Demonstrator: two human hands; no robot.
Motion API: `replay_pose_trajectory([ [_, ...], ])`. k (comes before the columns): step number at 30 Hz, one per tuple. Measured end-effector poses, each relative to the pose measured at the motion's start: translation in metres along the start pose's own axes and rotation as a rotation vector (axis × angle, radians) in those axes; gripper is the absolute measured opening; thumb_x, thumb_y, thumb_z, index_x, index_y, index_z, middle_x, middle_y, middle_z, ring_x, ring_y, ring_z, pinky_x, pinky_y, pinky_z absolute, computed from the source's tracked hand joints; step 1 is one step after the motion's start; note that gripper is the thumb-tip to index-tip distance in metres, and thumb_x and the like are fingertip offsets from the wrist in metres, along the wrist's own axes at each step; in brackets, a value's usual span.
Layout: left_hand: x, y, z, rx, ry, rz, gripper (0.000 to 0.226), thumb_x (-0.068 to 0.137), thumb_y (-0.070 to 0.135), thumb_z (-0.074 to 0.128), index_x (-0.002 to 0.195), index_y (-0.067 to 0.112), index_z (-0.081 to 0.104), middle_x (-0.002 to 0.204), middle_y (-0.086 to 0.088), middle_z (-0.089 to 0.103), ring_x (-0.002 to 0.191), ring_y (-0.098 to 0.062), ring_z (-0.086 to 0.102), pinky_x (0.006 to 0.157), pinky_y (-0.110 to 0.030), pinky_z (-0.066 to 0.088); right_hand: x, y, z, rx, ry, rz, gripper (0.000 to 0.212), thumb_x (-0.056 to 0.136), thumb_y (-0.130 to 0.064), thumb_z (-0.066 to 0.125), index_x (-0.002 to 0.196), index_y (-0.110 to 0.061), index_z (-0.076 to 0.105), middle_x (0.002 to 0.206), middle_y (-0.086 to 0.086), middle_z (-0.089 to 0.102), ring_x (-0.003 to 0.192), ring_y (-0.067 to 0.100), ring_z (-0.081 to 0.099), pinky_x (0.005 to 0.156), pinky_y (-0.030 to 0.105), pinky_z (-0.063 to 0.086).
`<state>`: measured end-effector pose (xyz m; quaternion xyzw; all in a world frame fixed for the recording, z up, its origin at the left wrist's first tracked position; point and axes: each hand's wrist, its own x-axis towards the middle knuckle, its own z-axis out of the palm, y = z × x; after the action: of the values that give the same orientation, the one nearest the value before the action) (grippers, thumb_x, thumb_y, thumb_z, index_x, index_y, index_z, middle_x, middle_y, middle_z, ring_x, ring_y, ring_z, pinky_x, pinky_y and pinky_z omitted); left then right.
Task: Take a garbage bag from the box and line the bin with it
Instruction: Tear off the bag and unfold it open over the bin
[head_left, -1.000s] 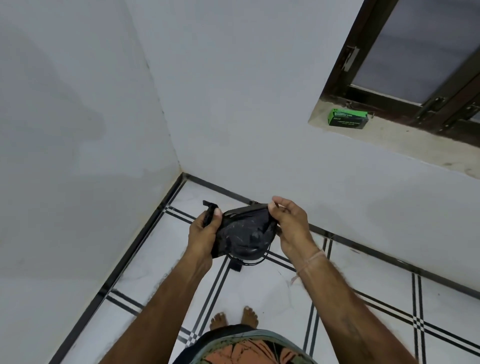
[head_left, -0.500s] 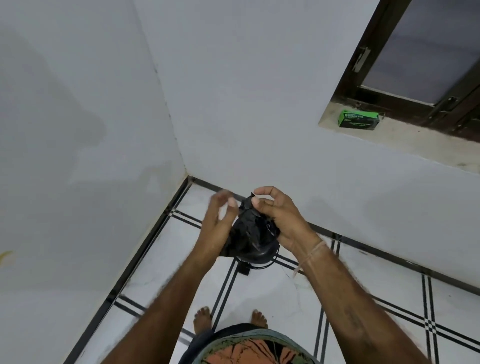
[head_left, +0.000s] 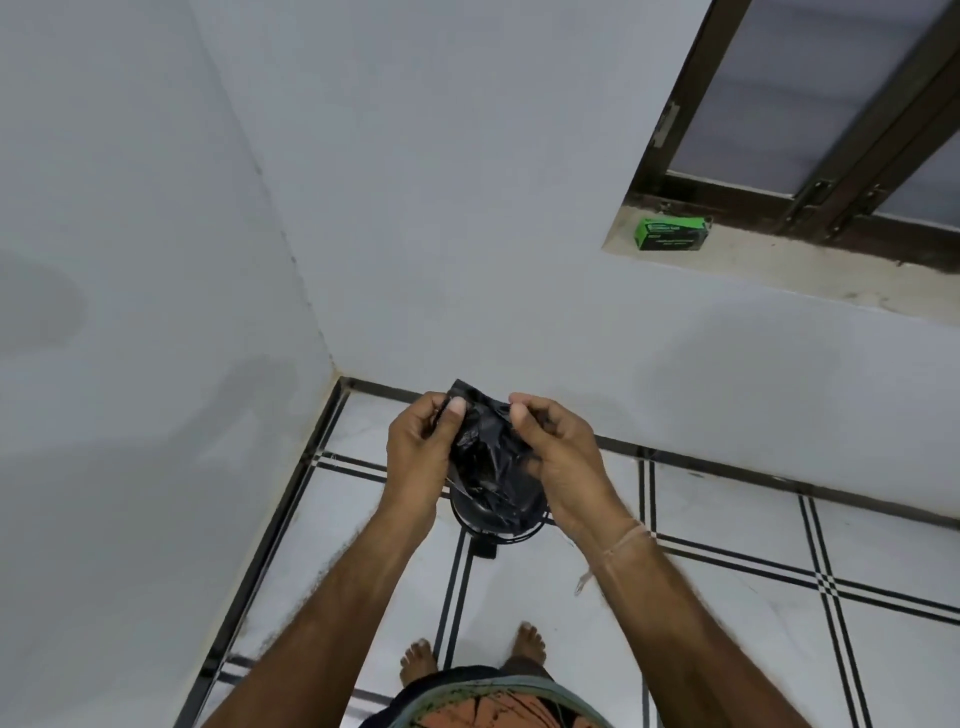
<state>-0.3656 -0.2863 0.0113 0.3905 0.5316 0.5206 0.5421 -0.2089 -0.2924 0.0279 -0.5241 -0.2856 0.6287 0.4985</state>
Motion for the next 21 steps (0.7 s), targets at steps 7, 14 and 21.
replay_pose_trajectory([
  [7,-0.002,-0.011,-0.011,-0.074,-0.046,-0.147,0.024,0.109,0.02,0.05,0.106,0.008,0.071,0.089,-0.006,0.078,0.078,-0.017,0.072,0.059,-0.03,0.056,-0.003,-0.002,-0.003,0.024,0.061,0.054,0.011,0.1,-0.01,0.067,0.099,-0.001,0.073,0.084,0.007,0.079,0.072,0.015,0.076,0.064,0.027,0.062],
  [14,-0.002,-0.005,-0.02,-0.219,0.012,-0.266,0.032,0.103,0.038,0.06,0.099,0.013,0.079,0.099,-0.013,0.082,0.087,-0.024,0.08,0.063,-0.03,0.062,-0.001,-0.01,0.004,-0.001,-0.082,0.256,0.028,0.096,-0.011,0.071,0.12,0.004,0.07,0.102,0.014,0.073,0.079,0.018,0.071,0.063,0.024,0.058],
  [21,-0.013,-0.012,-0.001,0.255,0.328,-0.01,0.03,0.089,0.031,0.08,0.11,0.022,0.061,0.117,0.005,0.06,0.117,-0.02,0.055,0.099,-0.032,0.048,0.001,-0.017,0.007,0.081,-0.122,0.288,0.011,0.083,-0.02,0.079,0.087,-0.01,0.077,0.085,0.007,0.08,0.073,0.016,0.076,0.066,0.029,0.063],
])
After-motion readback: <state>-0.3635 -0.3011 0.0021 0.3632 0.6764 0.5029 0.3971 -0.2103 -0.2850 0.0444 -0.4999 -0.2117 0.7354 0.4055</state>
